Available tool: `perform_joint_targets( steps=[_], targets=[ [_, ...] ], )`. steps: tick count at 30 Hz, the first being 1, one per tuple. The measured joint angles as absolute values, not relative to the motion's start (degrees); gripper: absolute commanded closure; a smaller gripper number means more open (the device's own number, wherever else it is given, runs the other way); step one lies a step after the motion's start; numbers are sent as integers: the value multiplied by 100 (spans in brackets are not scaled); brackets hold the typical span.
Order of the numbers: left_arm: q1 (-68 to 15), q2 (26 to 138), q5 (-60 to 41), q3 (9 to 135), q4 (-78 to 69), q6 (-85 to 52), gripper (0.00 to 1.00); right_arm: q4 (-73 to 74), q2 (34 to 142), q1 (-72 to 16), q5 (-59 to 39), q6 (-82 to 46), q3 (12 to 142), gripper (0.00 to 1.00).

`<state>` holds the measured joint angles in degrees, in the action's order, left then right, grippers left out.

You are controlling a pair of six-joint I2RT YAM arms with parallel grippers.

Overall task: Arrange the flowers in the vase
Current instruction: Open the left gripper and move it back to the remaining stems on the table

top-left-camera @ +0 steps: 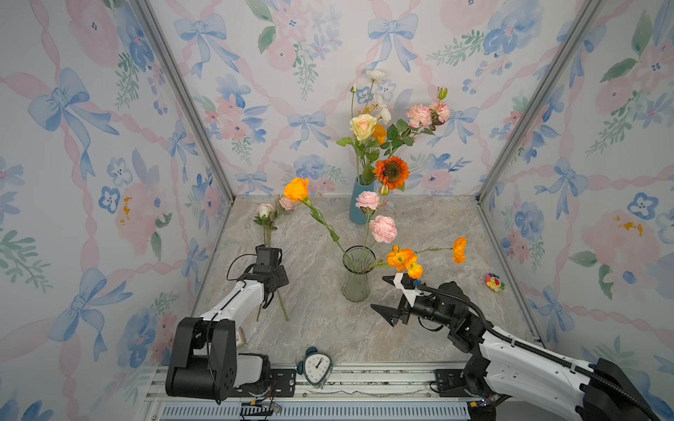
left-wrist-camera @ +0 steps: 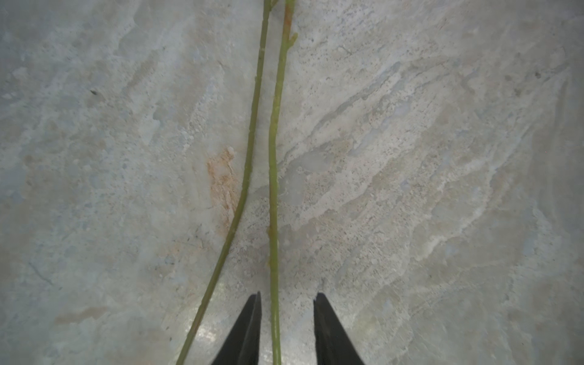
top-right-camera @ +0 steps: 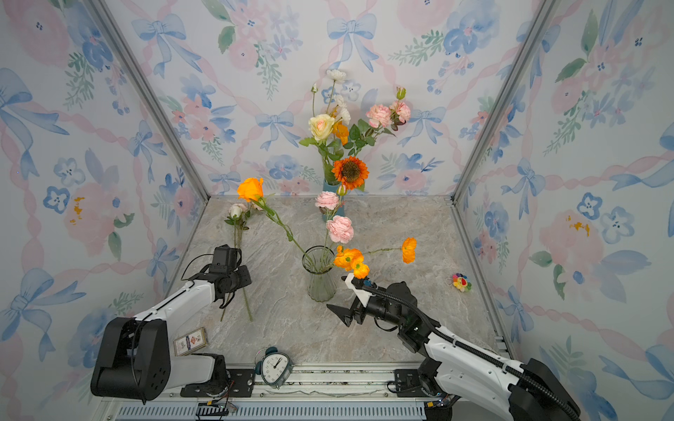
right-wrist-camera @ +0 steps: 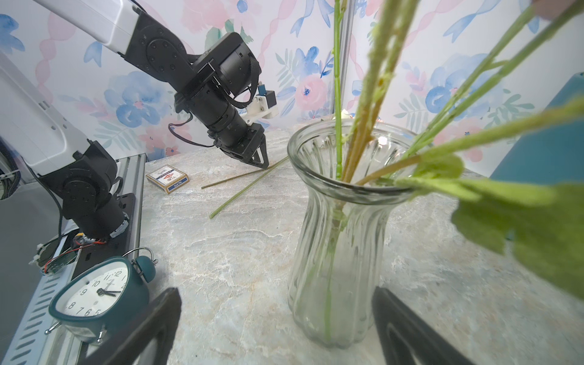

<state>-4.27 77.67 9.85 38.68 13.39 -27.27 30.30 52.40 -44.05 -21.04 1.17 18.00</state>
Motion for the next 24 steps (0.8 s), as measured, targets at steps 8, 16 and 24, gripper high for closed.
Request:
perform_joint_targets(
  steps=[8,16,24],
  targets=[
    [-355,8499,1155,4495,1155,-2714,70,2993,5236,-4405,-2102,174,1800,3],
    [-261,9266,1249,4897,1079,-2657,73,2991,5236,-4405,-2095,176,1800,3],
    [-191,9529,1262,5107,1013,-2598,73,2989,5299,-4403,-2080,178,1800,3]
  ],
)
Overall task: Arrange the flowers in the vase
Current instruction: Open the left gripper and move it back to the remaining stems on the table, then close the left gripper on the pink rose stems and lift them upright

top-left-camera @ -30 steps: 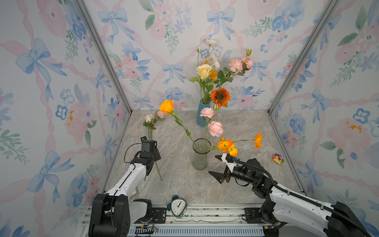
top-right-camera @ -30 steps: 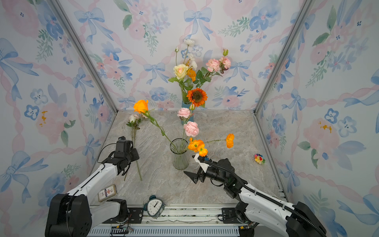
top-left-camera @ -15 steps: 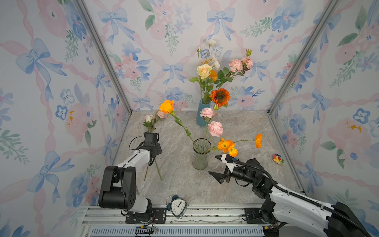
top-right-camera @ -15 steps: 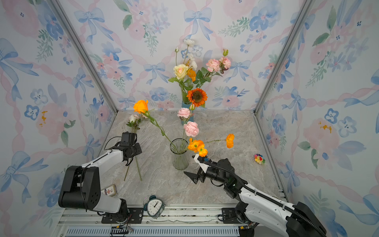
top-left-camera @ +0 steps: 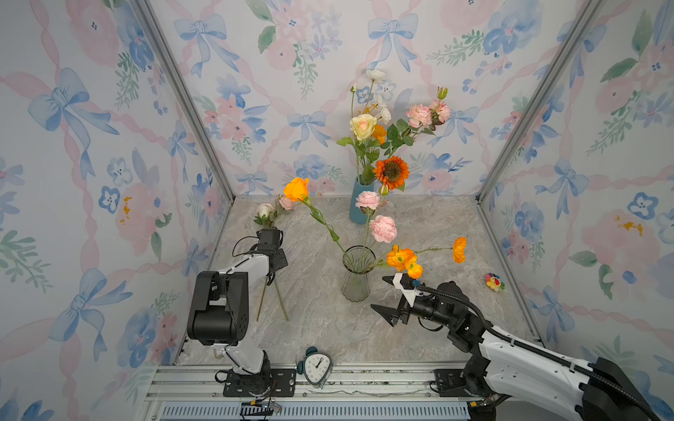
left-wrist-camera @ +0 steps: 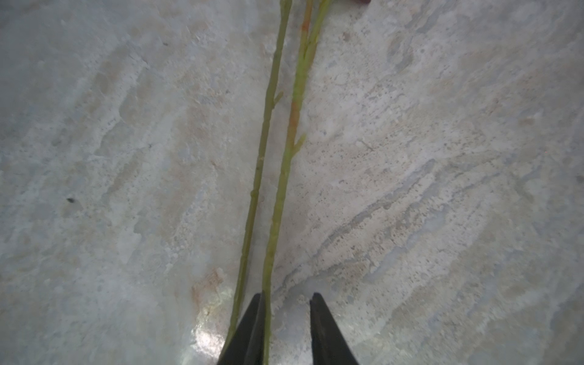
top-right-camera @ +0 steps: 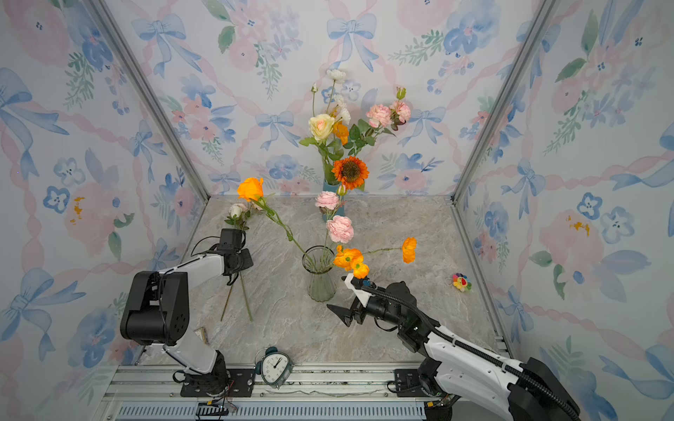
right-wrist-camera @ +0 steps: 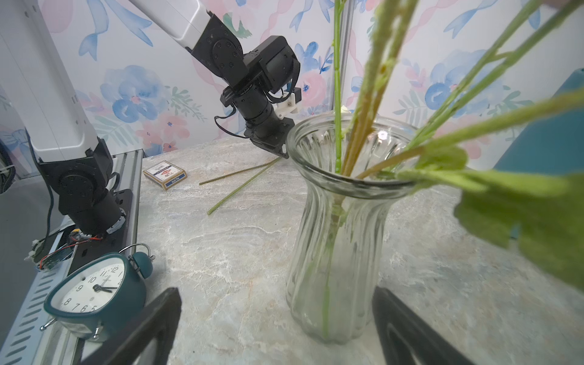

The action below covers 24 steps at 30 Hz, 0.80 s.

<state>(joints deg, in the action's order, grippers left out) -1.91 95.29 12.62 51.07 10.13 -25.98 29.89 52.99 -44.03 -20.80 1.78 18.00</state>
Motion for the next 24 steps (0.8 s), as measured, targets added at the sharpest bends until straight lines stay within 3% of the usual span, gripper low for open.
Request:
perform_joint_targets(
  steps=[15,24],
  targets=[
    [-54,9640,1260,5107,886,-2596,73,2987,5369,-4403,-2078,178,1800,3],
    [-32,9841,1149,5109,864,-2554,79,2989,5376,-4403,-2078,178,1800,3]
  ],
)
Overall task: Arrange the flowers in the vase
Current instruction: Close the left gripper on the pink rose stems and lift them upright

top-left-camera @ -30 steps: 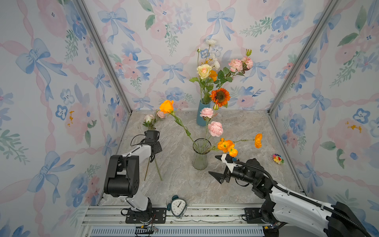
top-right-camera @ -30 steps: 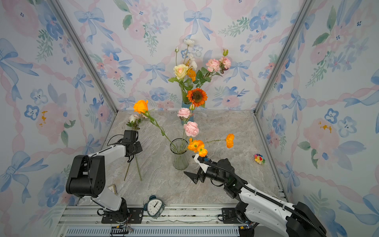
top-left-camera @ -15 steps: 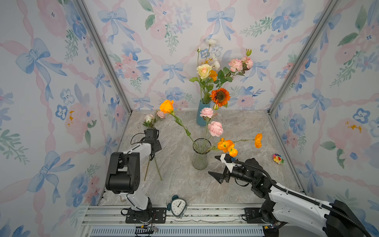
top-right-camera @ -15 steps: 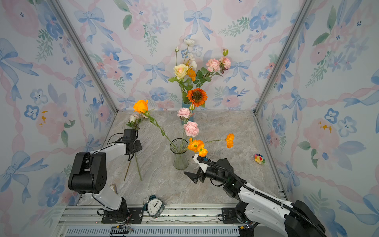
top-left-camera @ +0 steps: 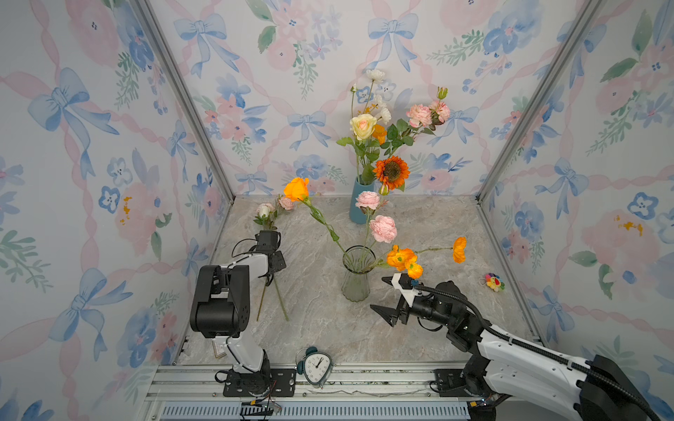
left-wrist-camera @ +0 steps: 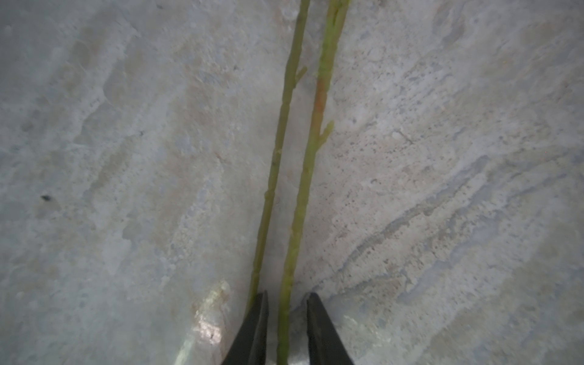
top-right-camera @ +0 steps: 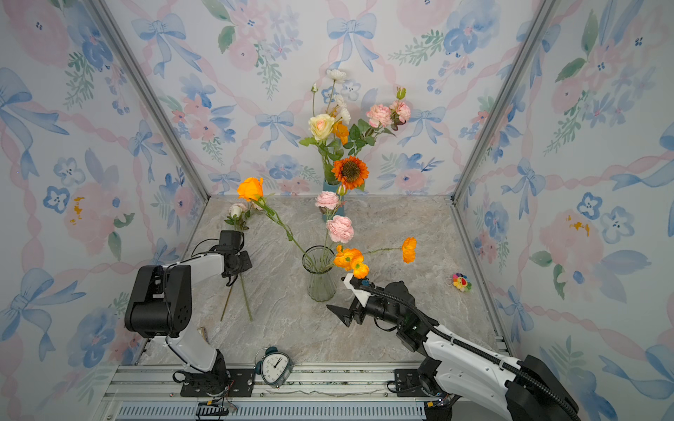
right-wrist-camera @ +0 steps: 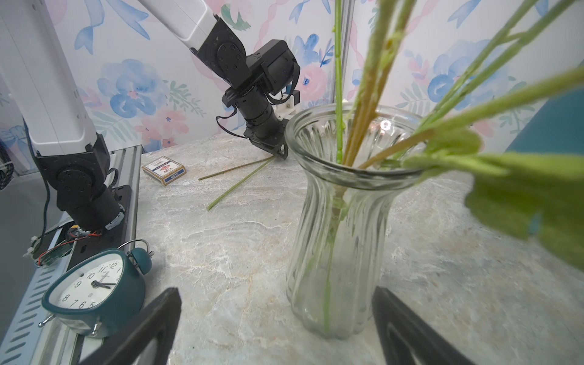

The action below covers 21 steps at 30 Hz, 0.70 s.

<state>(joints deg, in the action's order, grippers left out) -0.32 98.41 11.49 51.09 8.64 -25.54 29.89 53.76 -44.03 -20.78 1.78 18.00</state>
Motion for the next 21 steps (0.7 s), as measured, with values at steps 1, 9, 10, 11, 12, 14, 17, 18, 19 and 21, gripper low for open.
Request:
perform_joint_targets(
  steps=[1,9,10,11,12,14,17,18,19,21],
  targets=[
    [-32,9843,1149,5109,862,-2554,80,2989,5376,-4403,-2078,178,1800,3],
    [-32,9819,1140,5109,867,-2493,100,2989,5402,-4403,-2078,178,1800,3],
    [-32,9791,1127,5107,871,-2491,100,2989,5402,-4403,-2078,178,1800,3],
    [-34,9725,1120,5098,880,-2486,100,2989,5402,-4403,-2078,178,1800,3],
    [-32,9636,1107,5087,891,-2473,100,2989,5402,-4403,-2078,178,1800,3],
    [-32,9279,1087,5022,910,-2462,100,2989,5402,-4403,-2078,176,1800,3],
    [-32,8464,1048,4928,937,-2445,100,2993,5402,-4392,-2080,169,1800,3],
    [-32,8226,1035,4923,941,-2440,100,2998,5400,-4383,-2080,158,1800,3],
    [-32,7940,1026,4917,932,-2425,100,3002,5400,-4364,-2082,148,1800,3],
    [-32,7395,1009,4915,921,-2408,100,3020,5387,-4318,-2093,104,1800,3]
  ],
)
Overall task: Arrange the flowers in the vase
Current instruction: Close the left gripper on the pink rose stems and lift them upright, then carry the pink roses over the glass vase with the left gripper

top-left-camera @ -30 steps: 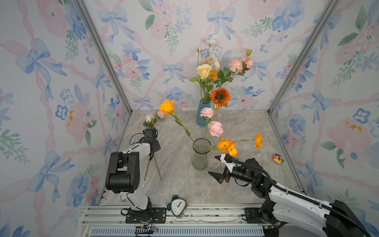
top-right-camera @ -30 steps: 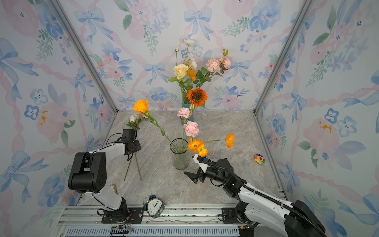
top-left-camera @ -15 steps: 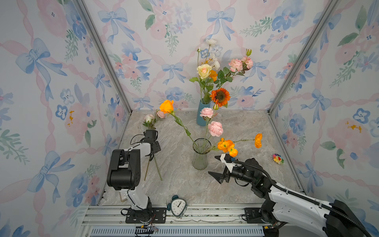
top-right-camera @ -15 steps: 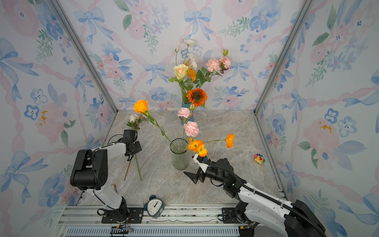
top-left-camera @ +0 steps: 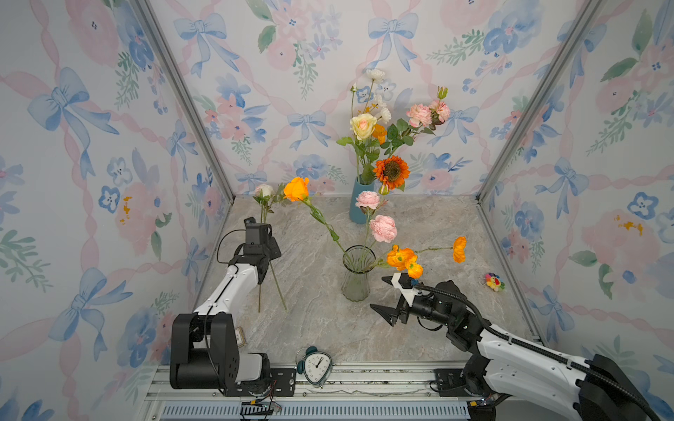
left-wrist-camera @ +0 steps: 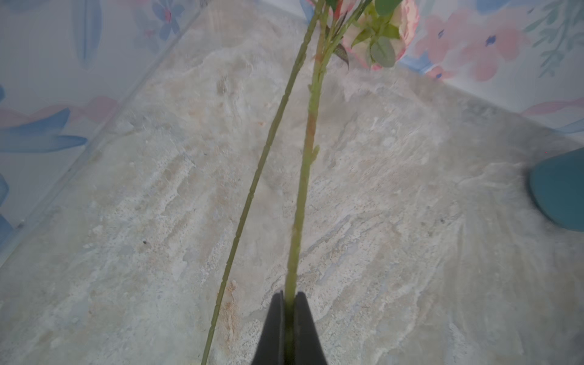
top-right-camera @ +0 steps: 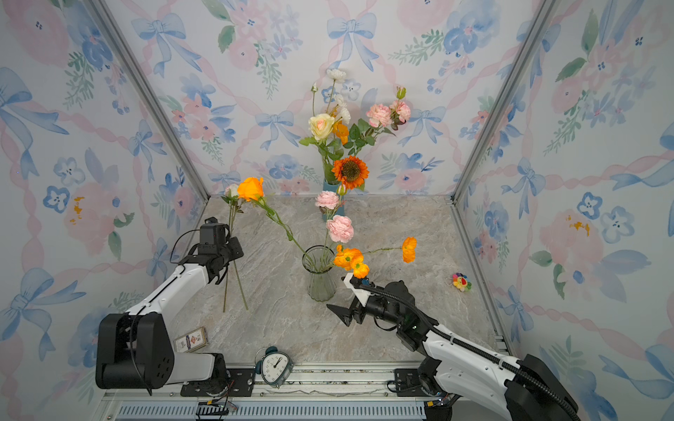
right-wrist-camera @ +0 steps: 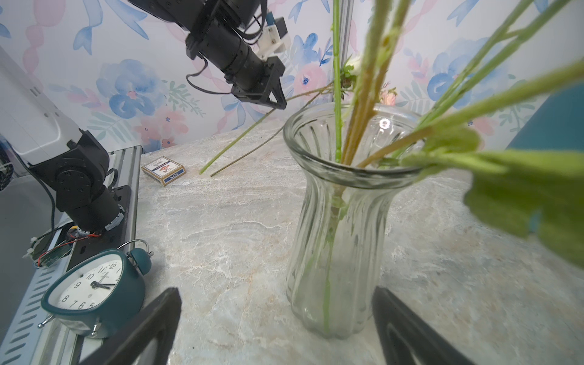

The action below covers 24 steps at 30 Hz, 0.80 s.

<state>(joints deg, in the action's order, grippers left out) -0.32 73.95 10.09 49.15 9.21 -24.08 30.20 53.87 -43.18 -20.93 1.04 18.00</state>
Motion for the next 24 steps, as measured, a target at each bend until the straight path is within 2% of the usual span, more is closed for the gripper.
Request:
perform_joint_targets(
  steps=[10,18,24],
  targets=[
    [-54,4906,937,4858,593,-2355,100,3332,5172,-3848,-2169,-272,1758,3],
    [-701,3463,220,4077,-1173,-1806,100,3481,5107,-3688,-2191,-458,1662,3],
    [-1103,3107,-224,3983,-2370,-1603,100,3573,5094,-3616,-2178,-499,1599,3]
  ],
)
